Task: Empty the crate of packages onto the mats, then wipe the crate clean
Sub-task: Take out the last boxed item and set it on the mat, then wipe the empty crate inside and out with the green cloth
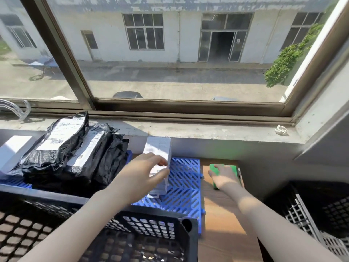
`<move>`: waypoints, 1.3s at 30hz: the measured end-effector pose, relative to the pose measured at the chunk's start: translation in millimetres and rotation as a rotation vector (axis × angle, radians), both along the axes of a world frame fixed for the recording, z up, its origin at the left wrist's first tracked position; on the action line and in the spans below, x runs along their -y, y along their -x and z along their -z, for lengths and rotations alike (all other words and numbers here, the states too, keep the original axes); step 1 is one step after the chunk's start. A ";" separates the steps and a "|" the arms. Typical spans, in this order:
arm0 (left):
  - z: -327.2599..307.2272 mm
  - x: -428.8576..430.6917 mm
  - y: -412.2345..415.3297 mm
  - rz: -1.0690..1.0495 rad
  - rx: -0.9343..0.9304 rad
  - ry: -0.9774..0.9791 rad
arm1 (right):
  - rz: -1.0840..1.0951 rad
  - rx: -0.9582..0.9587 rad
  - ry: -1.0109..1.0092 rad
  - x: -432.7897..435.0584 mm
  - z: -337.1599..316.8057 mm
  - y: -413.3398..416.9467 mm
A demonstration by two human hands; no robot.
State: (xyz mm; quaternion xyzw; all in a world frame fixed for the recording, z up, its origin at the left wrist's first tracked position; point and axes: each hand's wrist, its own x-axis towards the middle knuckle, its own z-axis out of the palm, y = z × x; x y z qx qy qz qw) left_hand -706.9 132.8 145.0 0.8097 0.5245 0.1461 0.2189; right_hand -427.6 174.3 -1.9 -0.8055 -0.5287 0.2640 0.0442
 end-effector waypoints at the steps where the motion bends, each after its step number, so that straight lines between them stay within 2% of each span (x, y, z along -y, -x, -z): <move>1: 1.0 8.6 -15.2 0.020 -0.027 0.006 | -0.011 0.016 0.000 6.5 10.8 -6.9; 4: 10.9 20.1 -61.6 0.071 -0.105 0.028 | -0.076 0.084 0.014 14.1 31.0 -27.2; 8: 24.3 17.4 -109.2 0.142 -0.235 0.043 | -0.185 0.076 0.034 18.4 51.6 -49.1; 14: 47.9 18.6 -128.2 0.124 -0.286 0.066 | -0.334 0.059 0.089 20.4 76.0 -71.3; 18: 57.1 14.4 -127.5 -0.010 -0.189 0.145 | -0.377 0.069 0.085 26.9 91.0 -76.3; 23: 60.3 11.8 -124.4 -0.092 -0.107 0.176 | -0.516 0.265 0.049 57.7 93.9 -72.4; 25: 60.1 11.5 -124.2 -0.125 -0.073 0.174 | -0.513 0.285 -0.064 81.5 97.7 -69.3; 28: 55.3 12.9 -124.8 -0.137 -0.033 0.117 | -0.573 0.278 -0.190 115.9 104.0 -66.3; 36: 33.8 27.3 -122.0 -0.265 0.159 -0.062 | -0.663 0.180 -0.106 198.6 100.3 -59.1; 39: 23.5 39.9 -111.7 -0.299 0.146 -0.145 | -0.635 0.214 -0.114 197.3 99.8 -67.6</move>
